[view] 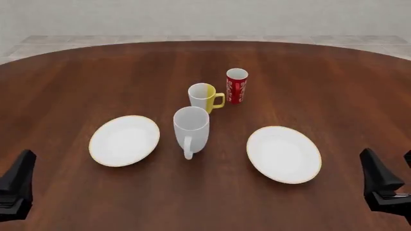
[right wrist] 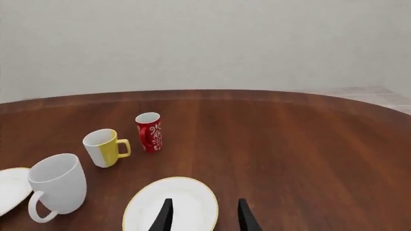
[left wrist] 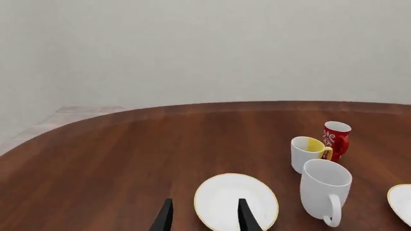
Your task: Put the white mug on the left plate.
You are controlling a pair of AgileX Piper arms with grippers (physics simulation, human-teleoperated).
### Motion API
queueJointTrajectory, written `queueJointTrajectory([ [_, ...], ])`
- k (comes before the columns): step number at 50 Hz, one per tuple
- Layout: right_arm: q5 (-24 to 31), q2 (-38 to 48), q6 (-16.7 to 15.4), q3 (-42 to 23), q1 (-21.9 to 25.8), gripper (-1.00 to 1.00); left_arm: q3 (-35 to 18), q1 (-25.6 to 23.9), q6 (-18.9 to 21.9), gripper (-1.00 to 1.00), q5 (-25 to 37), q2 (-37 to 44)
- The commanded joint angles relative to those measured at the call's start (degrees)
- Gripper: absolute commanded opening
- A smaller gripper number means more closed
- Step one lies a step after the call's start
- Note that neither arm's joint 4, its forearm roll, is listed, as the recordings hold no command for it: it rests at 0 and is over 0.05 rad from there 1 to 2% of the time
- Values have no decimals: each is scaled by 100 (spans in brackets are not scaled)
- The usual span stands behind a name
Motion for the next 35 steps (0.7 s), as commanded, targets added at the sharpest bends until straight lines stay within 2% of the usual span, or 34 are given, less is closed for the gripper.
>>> queueJointTrajectory([
  [1, 1, 8, -3, 1, 26, 100, -569, -314, 87, 100, 391, 5],
  [10, 19, 3, 2, 0, 42, 100, -890, -749, 18, 100, 451, 307],
  [18, -8, 34, 0, 1, 43, 100, -1482, -1313, -10, 100, 580, 828],
  [28, 47, -21, 8, 0, 50, 100, -1919, -1732, -68, 100, 641, 1406],
  [29, 56, -30, 7, 0, 51, 100, -1976, -1813, -179, 100, 624, 1569],
  [35, 63, -41, 0, 1, 54, 100, -2194, -2029, -100, 100, 577, 1869],
])
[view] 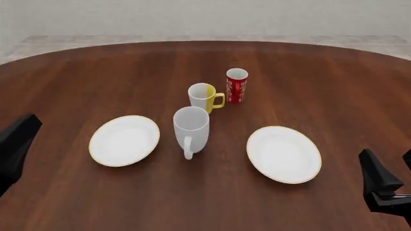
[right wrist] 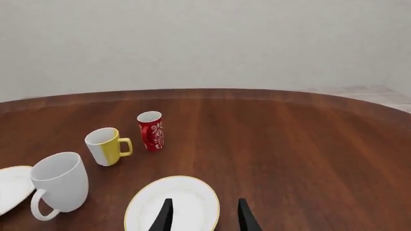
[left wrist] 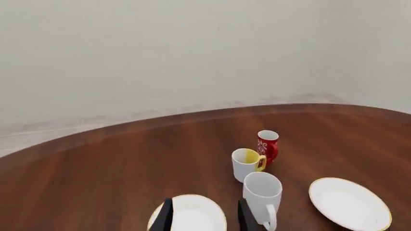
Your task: Put the white mug on the left plate.
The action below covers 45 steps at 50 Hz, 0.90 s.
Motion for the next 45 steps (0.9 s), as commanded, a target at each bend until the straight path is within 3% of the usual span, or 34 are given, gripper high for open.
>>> queueJointTrajectory([
  [1, 22, -25, -8, 1, 9, 100, -482, -528, -52, 100, -29, 705],
  [21, 57, -66, -31, 1, 31, 100, -1006, -1041, -128, 100, -311, 1906],
  [45, 46, -59, -56, 1, 38, 100, -901, -1526, -245, 100, -1391, 3258],
])
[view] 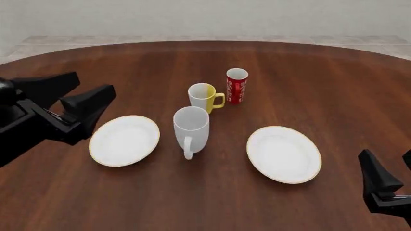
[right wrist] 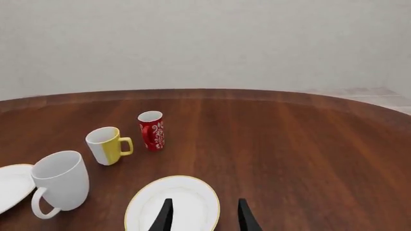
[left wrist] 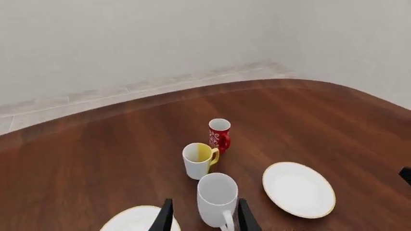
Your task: Put the white mug on the left plate.
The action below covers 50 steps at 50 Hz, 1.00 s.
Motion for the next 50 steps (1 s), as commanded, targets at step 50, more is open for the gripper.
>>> queueJointTrajectory([
  [50, -61, 69, 3, 0, 17, 100, 408, -649, -16, 100, -2184, 2796],
])
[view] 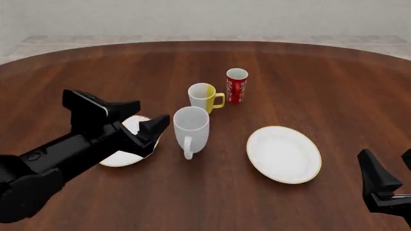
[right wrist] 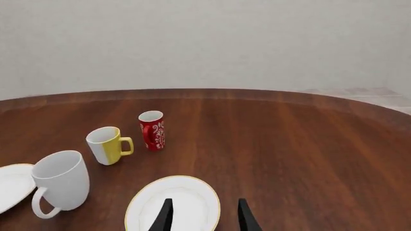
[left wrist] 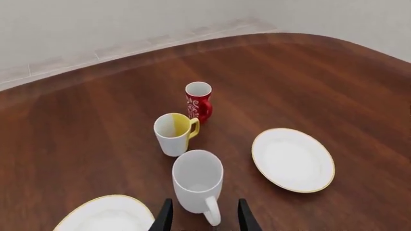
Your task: Put the white mug on the left plate.
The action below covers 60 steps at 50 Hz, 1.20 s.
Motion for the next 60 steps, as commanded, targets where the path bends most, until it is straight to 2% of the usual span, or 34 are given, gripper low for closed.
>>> queueJointTrajectory([
  [1, 3, -3, 4, 0, 2, 100, 19, -104, -35, 100, -259, 390],
  [17, -28, 43, 21, -5, 5, 100, -10, -301, -194, 100, -514, 838],
  [60, 2, 9, 18, -3, 5, 100, -21, -301, -333, 100, -1236, 1894],
])
